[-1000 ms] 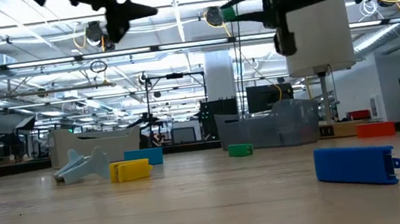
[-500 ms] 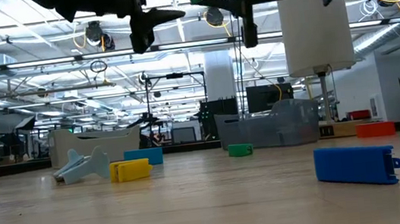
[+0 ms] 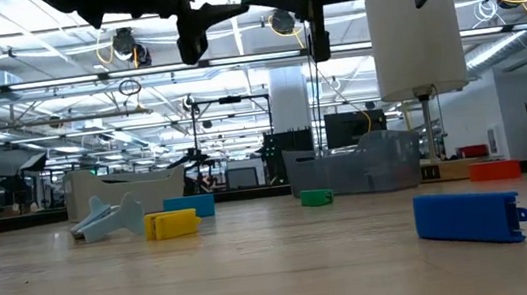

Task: Pick and place Stapler, Stapler remover, tape
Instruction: Put the right green stapler into the gray bin

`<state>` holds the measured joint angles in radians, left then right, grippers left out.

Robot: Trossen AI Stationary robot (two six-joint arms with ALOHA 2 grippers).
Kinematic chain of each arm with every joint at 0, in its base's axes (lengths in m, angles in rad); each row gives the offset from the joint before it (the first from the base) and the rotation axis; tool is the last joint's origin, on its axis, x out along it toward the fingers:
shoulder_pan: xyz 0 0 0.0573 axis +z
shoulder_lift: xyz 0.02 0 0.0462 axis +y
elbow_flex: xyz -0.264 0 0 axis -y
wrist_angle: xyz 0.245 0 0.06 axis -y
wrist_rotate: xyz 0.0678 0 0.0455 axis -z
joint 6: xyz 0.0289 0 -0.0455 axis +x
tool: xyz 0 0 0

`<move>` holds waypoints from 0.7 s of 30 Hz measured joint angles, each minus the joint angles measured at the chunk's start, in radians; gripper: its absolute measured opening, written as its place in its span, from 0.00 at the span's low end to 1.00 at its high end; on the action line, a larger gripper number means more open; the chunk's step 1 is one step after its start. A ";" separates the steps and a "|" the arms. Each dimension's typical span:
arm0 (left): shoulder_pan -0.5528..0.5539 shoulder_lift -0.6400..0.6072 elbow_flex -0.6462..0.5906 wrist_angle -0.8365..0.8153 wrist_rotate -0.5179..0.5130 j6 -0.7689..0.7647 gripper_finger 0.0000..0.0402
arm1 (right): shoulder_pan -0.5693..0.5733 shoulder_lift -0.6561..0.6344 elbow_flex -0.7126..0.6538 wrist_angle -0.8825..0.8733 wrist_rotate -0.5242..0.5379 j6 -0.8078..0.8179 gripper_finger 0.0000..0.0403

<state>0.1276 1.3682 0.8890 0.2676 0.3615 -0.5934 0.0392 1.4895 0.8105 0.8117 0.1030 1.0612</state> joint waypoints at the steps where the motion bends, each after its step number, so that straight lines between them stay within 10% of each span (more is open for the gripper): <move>1: 0.000 0.000 0.000 -0.002 -0.008 0.001 0.50 | 0.000 0.000 0.000 0.000 0.001 0.000 0.14; 21: 0.000 0.000 0.000 -0.002 -0.064 0.015 0.50 | -0.022 0.060 0.101 -0.039 -0.005 0.021 0.14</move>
<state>0.1276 1.3682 0.8890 0.2658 0.2970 -0.5785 0.0174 1.5495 0.9110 0.7727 0.0978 1.0822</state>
